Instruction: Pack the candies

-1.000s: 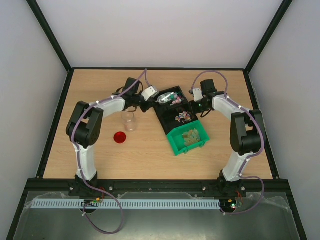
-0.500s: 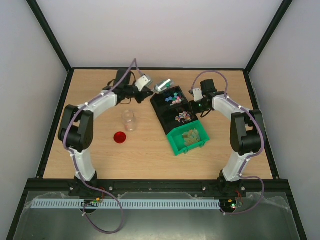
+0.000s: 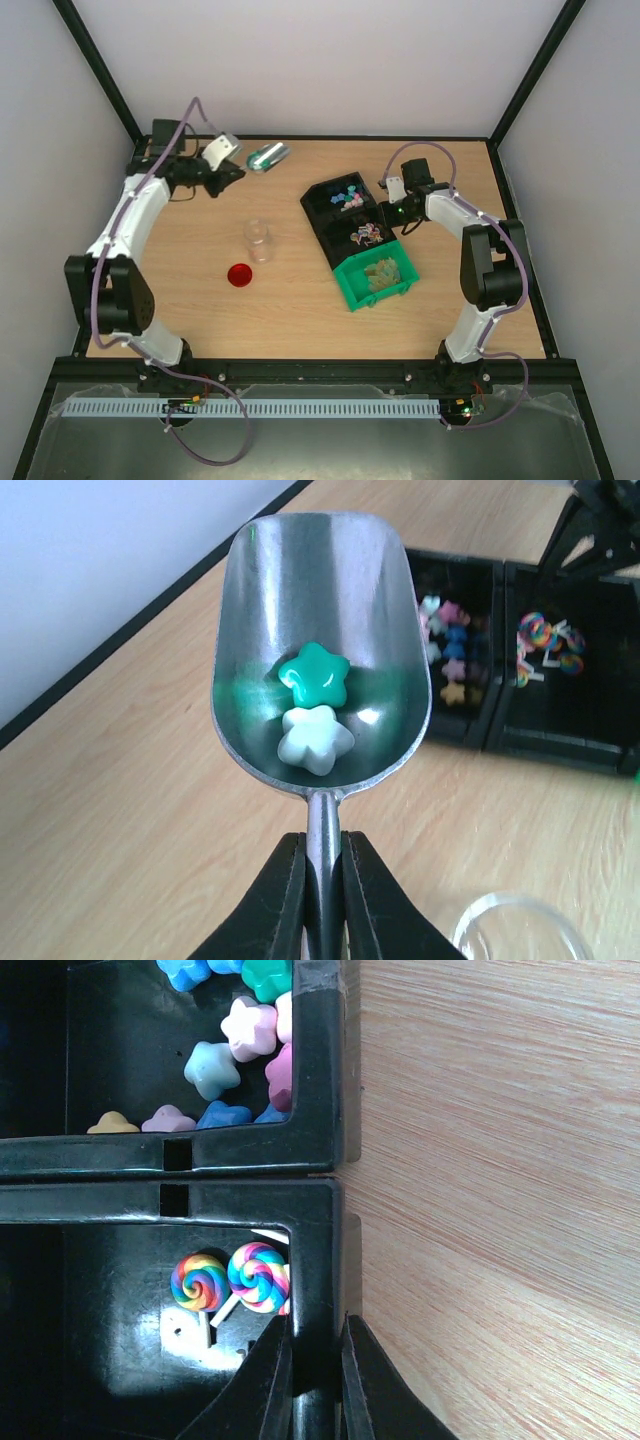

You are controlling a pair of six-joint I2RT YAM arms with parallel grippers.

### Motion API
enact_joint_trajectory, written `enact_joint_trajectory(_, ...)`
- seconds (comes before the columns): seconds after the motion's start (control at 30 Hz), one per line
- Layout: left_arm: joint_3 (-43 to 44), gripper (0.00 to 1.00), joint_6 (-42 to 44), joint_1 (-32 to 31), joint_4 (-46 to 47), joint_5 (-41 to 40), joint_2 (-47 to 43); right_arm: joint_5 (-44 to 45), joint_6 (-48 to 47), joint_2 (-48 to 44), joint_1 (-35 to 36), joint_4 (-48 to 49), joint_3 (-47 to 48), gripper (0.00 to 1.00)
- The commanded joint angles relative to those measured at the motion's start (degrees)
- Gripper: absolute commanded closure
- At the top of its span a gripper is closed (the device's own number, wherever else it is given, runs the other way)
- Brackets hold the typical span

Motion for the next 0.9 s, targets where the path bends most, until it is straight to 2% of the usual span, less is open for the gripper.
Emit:
enact_joint_trajectory(0.0,-4.4,0.98,10.6,4.7,-12.3,2.5,-7.6,-2.5,0.3,-0.6,-0.1,-0.4,1.3,0.99)
enact_joint_trajectory(0.2,-7.9,0.98,24.5,11.3,-27.1,2.8,-14.2,-4.3,-1.6,-0.3,0.0,-1.0,1.3,0.99)
enact_joint_trajectory(0.37,-10.7,0.98,32.7,14.6,-34.6,0.2,-18.3,-7.0,-4.1,-0.1,0.3,-2.7,1.7,0.99)
enact_joint_trajectory(0.53,-12.6,0.98,35.1,14.8,-36.5,-3.5,-22.1,-8.3,-4.9,0.3,0.7,-3.4,1.6,0.99)
enact_joint_trajectory(0.87,-12.0,0.98,37.9,14.7,-39.5,-7.8,-23.4,-9.4,-6.4,0.1,0.7,-4.4,1.8,0.99)
